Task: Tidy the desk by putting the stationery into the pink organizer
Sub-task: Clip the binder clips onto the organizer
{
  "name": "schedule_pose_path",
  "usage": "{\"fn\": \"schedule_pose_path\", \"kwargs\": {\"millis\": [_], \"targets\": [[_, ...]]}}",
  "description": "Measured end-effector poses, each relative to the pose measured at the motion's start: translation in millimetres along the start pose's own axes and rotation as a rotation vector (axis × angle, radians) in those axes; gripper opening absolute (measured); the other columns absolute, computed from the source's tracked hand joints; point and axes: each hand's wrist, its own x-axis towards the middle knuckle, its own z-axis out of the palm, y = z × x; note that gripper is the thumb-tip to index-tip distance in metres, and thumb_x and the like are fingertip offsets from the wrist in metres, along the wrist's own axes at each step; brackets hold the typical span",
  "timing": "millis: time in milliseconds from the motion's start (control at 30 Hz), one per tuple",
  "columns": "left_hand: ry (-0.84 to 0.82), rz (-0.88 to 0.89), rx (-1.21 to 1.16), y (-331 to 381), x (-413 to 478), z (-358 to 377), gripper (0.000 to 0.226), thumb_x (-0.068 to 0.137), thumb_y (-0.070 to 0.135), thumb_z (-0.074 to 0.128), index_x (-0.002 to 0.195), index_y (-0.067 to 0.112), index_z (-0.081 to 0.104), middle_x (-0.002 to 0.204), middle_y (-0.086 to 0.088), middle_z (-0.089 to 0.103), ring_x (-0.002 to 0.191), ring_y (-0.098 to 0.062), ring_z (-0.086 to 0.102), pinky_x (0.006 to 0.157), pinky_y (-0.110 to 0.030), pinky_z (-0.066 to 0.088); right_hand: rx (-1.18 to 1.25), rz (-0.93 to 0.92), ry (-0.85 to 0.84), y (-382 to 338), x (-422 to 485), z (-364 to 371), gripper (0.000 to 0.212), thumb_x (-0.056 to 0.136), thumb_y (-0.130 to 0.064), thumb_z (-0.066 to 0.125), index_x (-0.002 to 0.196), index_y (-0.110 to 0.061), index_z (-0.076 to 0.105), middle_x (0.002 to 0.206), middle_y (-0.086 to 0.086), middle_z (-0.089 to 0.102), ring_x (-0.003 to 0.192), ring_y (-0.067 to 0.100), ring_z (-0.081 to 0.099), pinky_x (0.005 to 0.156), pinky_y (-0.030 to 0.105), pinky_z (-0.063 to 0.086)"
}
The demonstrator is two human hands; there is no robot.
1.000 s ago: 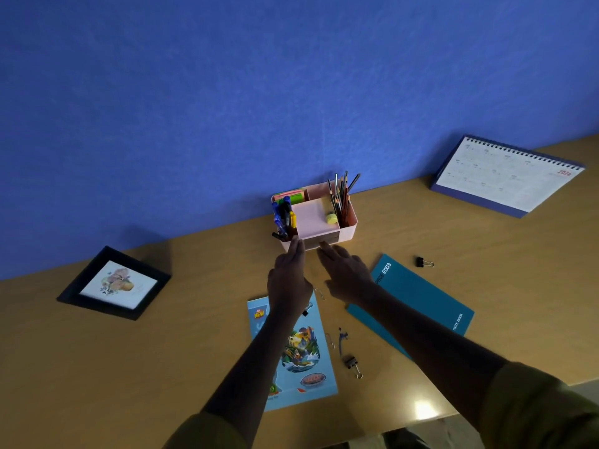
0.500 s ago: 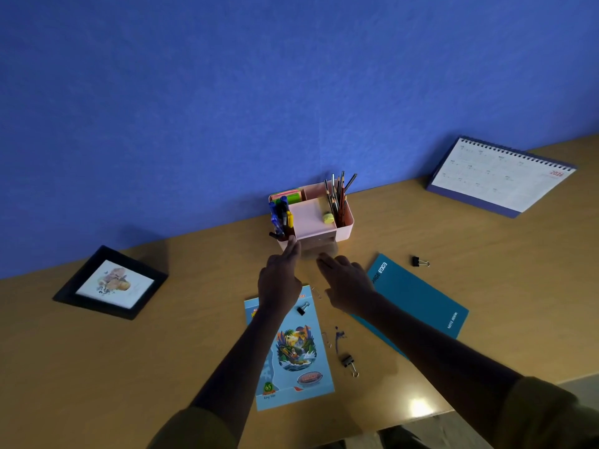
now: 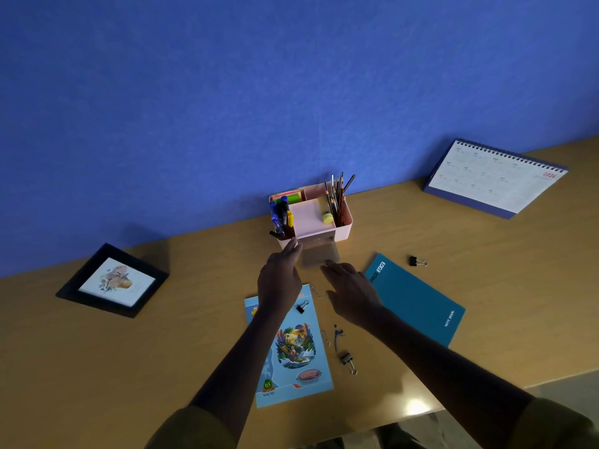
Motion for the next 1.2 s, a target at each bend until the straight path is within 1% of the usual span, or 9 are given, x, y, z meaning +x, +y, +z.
{"fn": "schedule_pose_path", "kwargs": {"millis": [167, 300, 367, 500, 733, 900, 1067, 1133, 1200], "targets": [[0.019, -0.017, -0.159, 14.3, -28.9, 24.2, 0.044, 0.103, 0.008, 0.058, 0.142, 0.026, 0.067, 0.131, 0.001, 0.074, 0.121, -0.015, 0.068, 0.091, -0.028, 0.058, 0.048, 0.070, 0.085, 40.8, -12.0, -5.2, 0.054, 0.097, -0.019, 0.072, 0.148, -0.020, 0.053, 0.151, 0.002, 0.056, 0.133, 0.024, 0.058, 0.089, 0.039, 0.063], [-0.097, -0.051, -0.223, 29.0, -59.2, 51.0, 0.035, 0.104, 0.020, 0.055, 0.133, 0.029, 0.073, 0.125, 0.007, 0.076, 0.117, -0.008, 0.069, 0.097, -0.031, 0.058, 0.049, 0.229, 0.137, 94.1, -18.7, -18.6, 0.045, 0.097, -0.010, 0.067, 0.141, -0.018, 0.062, 0.143, 0.004, 0.062, 0.127, 0.028, 0.061, 0.083, 0.045, 0.063], [-0.150, -0.086, -0.272, 38.3, -76.2, 61.8, 0.034, 0.102, 0.025, 0.054, 0.128, 0.029, 0.075, 0.118, 0.010, 0.078, 0.109, -0.004, 0.071, 0.095, -0.034, 0.060, -0.003, 0.315, 0.155, 119.2, -20.2, -27.9, 0.045, 0.093, -0.005, 0.064, 0.136, -0.016, 0.066, 0.139, 0.006, 0.065, 0.122, 0.032, 0.062, 0.083, 0.049, 0.062], [-0.199, -0.119, -0.322, 55.6, -104.7, 73.8, 0.030, 0.103, 0.024, 0.057, 0.126, 0.025, 0.077, 0.115, 0.009, 0.080, 0.103, -0.001, 0.073, 0.093, -0.028, 0.060, -0.071, 0.414, 0.145, 157.3, -23.7, -41.7, 0.049, 0.089, 0.004, 0.059, 0.133, -0.015, 0.069, 0.137, 0.007, 0.065, 0.120, 0.035, 0.061, 0.083, 0.047, 0.061], [-0.222, -0.172, -0.338, 62.6, -138.7, 84.6, 0.028, 0.103, 0.021, 0.059, 0.124, 0.026, 0.077, 0.111, 0.012, 0.080, 0.098, 0.004, 0.072, 0.085, -0.021, 0.061, -0.061, 0.394, 0.115, 177.7, -24.6, -40.1, 0.031, 0.097, -0.003, 0.062, 0.120, -0.021, 0.072, 0.125, 0.003, 0.068, 0.110, 0.027, 0.063, 0.073, 0.046, 0.061], [-0.189, -0.292, -0.346, 43.3, -145.9, 82.2, 0.028, 0.104, 0.014, 0.060, 0.121, 0.025, 0.079, 0.106, 0.013, 0.080, 0.091, 0.007, 0.072, 0.078, -0.014, 0.059, -0.107, 0.399, 0.120, 179.7, -26.0, -37.7, 0.029, 0.099, -0.006, 0.061, 0.121, -0.020, 0.073, 0.123, 0.004, 0.070, 0.110, 0.028, 0.063, 0.072, 0.042, 0.061], [-0.133, -0.369, -0.353, 19.4, -150.2, 75.5, 0.026, 0.104, 0.017, 0.060, 0.119, 0.027, 0.079, 0.106, 0.018, 0.079, 0.095, 0.008, 0.072, 0.082, -0.020, 0.061, -0.115, 0.395, 0.148, 185.1, -23.7, -33.2, 0.025, 0.098, -0.006, 0.060, 0.115, -0.017, 0.075, 0.118, 0.007, 0.071, 0.107, 0.032, 0.064, 0.071, 0.043, 0.060], [-0.104, -0.378, -0.345, 13.5, -150.9, 72.5, 0.025, 0.102, 0.017, 0.062, 0.117, 0.027, 0.080, 0.107, 0.018, 0.079, 0.096, 0.008, 0.072, 0.082, -0.017, 0.060, -0.095, 0.379, 0.212, 181.1, -20.4, -35.3, 0.022, 0.100, -0.009, 0.060, 0.114, -0.015, 0.075, 0.116, 0.011, 0.071, 0.102, 0.034, 0.066, 0.072, 0.045, 0.061], [-0.081, -0.391, -0.370, 5.9, -151.5, 72.3, 0.026, 0.101, 0.017, 0.060, 0.116, 0.024, 0.080, 0.107, 0.016, 0.080, 0.097, 0.007, 0.073, 0.084, -0.024, 0.063, -0.067, 0.300, 0.278, 170.3, -14.9, -37.6, 0.019, 0.100, -0.011, 0.063, 0.115, -0.013, 0.075, 0.115, 0.010, 0.071, 0.098, 0.031, 0.068, 0.070, 0.046, 0.062]]}}
